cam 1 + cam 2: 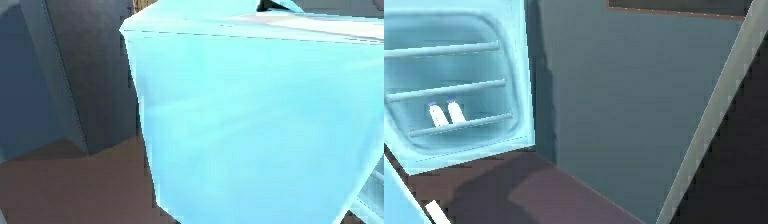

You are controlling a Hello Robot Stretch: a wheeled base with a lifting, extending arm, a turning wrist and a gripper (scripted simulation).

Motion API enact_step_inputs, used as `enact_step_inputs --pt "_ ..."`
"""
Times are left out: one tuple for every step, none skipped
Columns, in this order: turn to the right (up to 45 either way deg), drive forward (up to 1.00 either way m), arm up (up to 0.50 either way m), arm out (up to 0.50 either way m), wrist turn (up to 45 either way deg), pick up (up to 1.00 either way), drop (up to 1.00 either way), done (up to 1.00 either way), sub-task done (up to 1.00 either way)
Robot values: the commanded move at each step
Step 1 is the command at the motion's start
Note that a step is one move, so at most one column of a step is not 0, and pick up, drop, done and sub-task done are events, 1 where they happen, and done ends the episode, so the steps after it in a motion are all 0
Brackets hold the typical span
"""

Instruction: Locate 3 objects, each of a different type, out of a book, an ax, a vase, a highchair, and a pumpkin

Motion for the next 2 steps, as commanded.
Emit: enact_step_inputs --pt "0.0 0.3 0.0 0.0 0.0 0.0 0.0 0.0 0.0" --pt "-45.0 0.0 0.0 0.0 0.0 0.0 0.0 0.0 0.0"
